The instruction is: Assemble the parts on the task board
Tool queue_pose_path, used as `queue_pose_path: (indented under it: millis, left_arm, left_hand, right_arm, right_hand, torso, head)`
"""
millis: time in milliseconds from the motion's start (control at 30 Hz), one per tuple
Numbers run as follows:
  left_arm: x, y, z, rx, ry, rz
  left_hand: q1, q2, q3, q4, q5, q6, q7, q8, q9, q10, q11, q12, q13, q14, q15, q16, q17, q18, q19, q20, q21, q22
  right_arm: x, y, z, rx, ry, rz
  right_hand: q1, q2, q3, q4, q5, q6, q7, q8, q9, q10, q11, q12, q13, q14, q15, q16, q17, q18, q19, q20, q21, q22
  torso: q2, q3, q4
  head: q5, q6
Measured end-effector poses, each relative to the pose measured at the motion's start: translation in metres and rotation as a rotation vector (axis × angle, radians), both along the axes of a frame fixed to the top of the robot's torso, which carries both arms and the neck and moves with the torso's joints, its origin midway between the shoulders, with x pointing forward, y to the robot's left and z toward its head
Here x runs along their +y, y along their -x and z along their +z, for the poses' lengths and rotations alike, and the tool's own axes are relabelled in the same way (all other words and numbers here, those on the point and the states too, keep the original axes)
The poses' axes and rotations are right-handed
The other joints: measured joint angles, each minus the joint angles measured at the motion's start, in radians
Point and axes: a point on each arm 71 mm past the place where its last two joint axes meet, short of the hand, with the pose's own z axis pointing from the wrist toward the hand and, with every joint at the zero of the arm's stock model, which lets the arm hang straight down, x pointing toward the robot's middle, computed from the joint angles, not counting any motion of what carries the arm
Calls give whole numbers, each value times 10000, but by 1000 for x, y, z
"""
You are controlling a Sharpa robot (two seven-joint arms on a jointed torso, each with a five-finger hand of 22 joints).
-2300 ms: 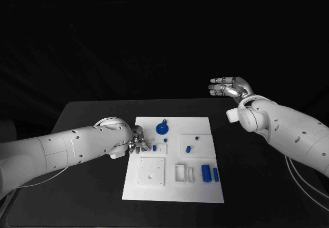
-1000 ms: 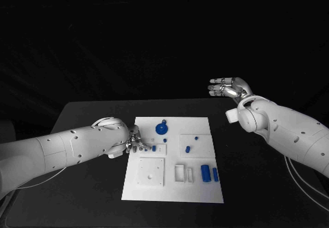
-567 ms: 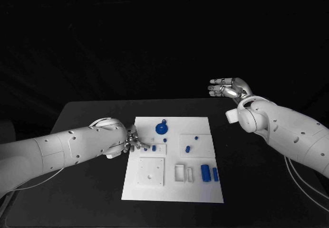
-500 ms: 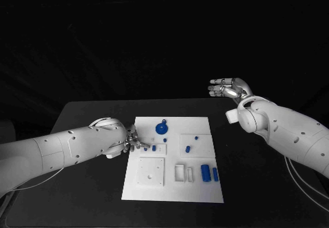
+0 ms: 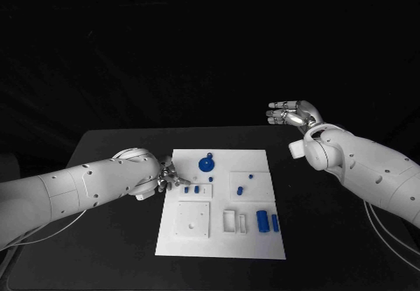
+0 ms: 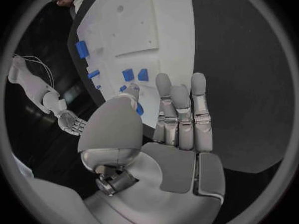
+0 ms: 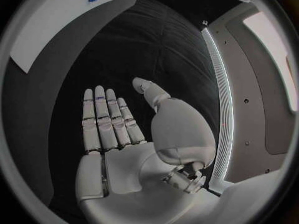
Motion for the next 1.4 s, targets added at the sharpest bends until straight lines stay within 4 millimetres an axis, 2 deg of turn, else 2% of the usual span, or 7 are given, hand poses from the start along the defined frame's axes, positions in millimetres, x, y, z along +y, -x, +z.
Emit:
queue_pose_path:
  millis: [267,433,533,600,667,800,1400]
  left_arm:
    - [-2,-3,5,-270,1097,348]
    - [-4,-7,10,-853,2014,475]
    - [-8,-8,14,-1307,2590,342]
    - [-12,-8,17,-1637,2923,130]
    - [-18,-8,20,-2065,3269,-212]
    - [-29,-7,27,-2980,3690,-1026]
    - [-70,-6,34,-5339,2798,-4637]
  left_hand:
    - [229,229,-11,-358,0,-415,201,117,-1108,-228,215,-154,-80,-223,111,-160,-116,0,-110,109,-252,-1]
    - [1187,1709,-406,-1982,102,-681,503,-487,-2630,-924,444,-1102,-721,-620,373,-669,-367,0,-339,338,-826,-229]
    - [2474,1868,-113,-3080,912,-501,682,-692,-3415,-1288,612,-2559,-1864,-711,463,-687,-376,0,-390,389,-896,-257]
    - [3056,1908,240,-3792,1092,-148,773,-848,-4034,-1261,765,-3655,-2825,-871,590,-701,-380,0,-526,519,-896,-73]
    - [3410,1884,590,-4497,1184,385,870,-1143,-4582,-1254,926,-4371,-3484,-1016,654,-805,-454,248,-827,600,-697,-3]
    - [3420,1896,736,-5184,1072,876,912,-2090,-5352,-1320,1071,-4626,-3689,-1065,707,-805,-485,367,-1299,696,243,0]
    - [2853,1247,1183,-5399,859,570,930,-2164,-6674,-3232,1623,-4705,-3736,-962,1059,-804,-707,792,-1476,1121,733,-2]
  right_arm:
    - [-1,0,-1,11,5,-16]
    - [-2,0,-1,16,10,-29]
    - [-2,0,-1,22,14,-42]
    - [-2,0,-1,27,16,-51]
    - [-3,0,-2,32,16,-56]
    - [-3,0,-2,39,15,-59]
    - [-1,0,-2,54,-1,-28]
  right_hand:
    - [0,0,0,0,0,0,-1,0,0,0,0,0,0,0,0,0,0,0,0,0,0,0]
    - [0,0,0,0,0,1,-1,0,0,0,0,0,0,0,0,0,0,0,0,0,0,0]
    - [0,0,0,0,0,1,-1,0,0,0,0,0,0,0,0,0,0,-1,0,0,0,0]
    - [0,0,0,0,0,1,-1,0,1,0,0,0,0,0,0,0,0,0,0,0,0,0]
    - [0,0,0,0,0,1,-1,0,1,0,0,0,0,0,0,0,0,0,0,0,0,0]
    - [0,0,0,0,0,1,-1,0,1,0,0,0,0,0,0,0,0,0,0,0,0,0]
    - [0,0,0,0,0,2,-2,0,1,0,0,0,0,0,0,0,0,0,0,0,0,0]
  torso:
    - [0,0,-4]
    - [0,3,-2]
    - [1,4,-3]
    - [2,4,-3]
    - [3,3,-3]
    - [5,1,-5]
    - [12,-5,-19]
  head:
    - [-10,28]
    - [-37,43]
    - [-52,62]
    - [-58,80]
    - [-64,91]
    - [-78,123]
    - [-94,272]
